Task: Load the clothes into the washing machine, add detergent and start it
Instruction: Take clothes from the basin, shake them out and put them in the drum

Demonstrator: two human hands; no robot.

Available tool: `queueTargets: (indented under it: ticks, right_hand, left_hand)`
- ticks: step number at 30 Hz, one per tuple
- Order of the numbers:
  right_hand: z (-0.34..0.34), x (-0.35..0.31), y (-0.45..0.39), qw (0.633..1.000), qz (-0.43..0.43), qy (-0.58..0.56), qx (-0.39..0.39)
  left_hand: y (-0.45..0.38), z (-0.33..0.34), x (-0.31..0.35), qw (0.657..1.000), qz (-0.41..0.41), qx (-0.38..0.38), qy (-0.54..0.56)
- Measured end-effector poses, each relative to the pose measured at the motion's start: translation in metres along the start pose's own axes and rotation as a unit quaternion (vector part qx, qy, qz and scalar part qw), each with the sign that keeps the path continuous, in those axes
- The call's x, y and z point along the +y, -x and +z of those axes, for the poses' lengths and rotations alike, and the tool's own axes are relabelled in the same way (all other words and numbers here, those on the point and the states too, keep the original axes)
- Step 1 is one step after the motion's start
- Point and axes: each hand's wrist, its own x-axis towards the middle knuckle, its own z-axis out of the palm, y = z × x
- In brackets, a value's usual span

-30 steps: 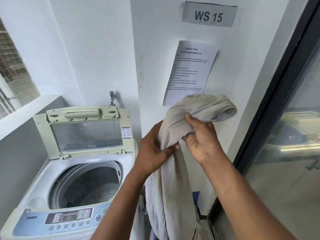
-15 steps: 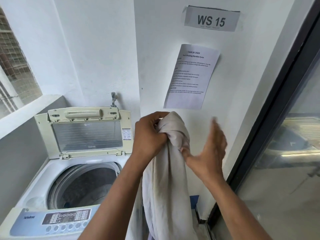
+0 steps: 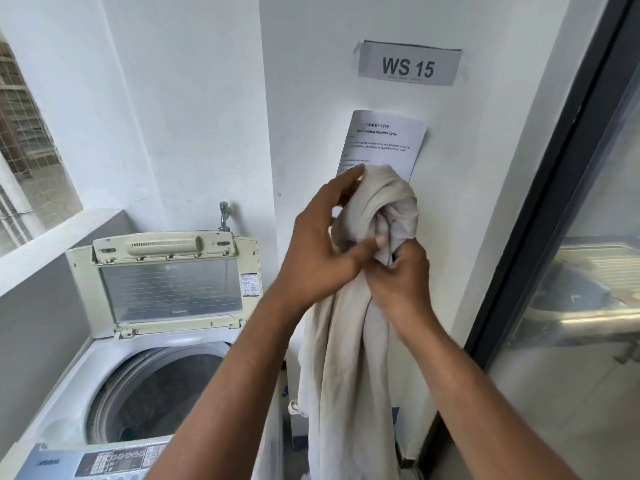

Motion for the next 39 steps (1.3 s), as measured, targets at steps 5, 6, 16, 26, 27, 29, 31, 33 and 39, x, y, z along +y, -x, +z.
queueTargets:
  ticks: [5, 6, 16, 26, 27, 29, 31, 33, 39]
  right_hand:
    - [0.001, -0.035, -0.018, 0.962, 0.067, -0.261, 0.049]
    - [0.0, -0.04, -0.023, 0.947, 0.085, -0.306, 0.054]
    - [-0.007, -0.012, -0.019, 0.854, 0.281, -0.426, 0.099]
    - [-0.021, 0.039, 0.032, 0.954, 0.298, 0.019, -0.024]
    - [-0.021, 0.041, 0.032, 0.967, 0.247, -0.021, -0.059]
    - [-0.02, 0.042, 0.035, 0.97, 0.161, -0.087, -0.161]
    - [-0.016, 0.043, 0.041, 0.968, 0.1, -0.063, -0.221]
    - [-0.006, 0.038, 0.048, 0.975, 0.07, -0.007, -0.21]
    - [0.015, 0.037, 0.048, 0.993, 0.103, 0.051, -0.014]
  left_hand:
    - [0.044, -0.003, -0.031, 0.989, -0.127, -0.06, 0.039]
    - [0.05, -0.002, -0.035, 0.986, -0.148, -0.072, 0.041]
    - [0.044, 0.0, -0.044, 0.985, -0.149, 0.08, 0.033]
    - [0.018, -0.012, -0.042, 0.986, -0.135, 0.081, 0.051]
    - [0.014, -0.011, -0.041, 0.986, -0.133, 0.08, 0.055]
    - [0.007, -0.007, -0.036, 0.985, -0.135, 0.084, 0.068]
    - [-0.001, 0.0, -0.03, 0.984, -0.132, 0.087, 0.082]
    - [-0.01, 0.007, -0.024, 0.985, -0.124, 0.084, 0.088]
    - [-0.01, 0.031, -0.02, 0.991, -0.081, 0.063, 0.087]
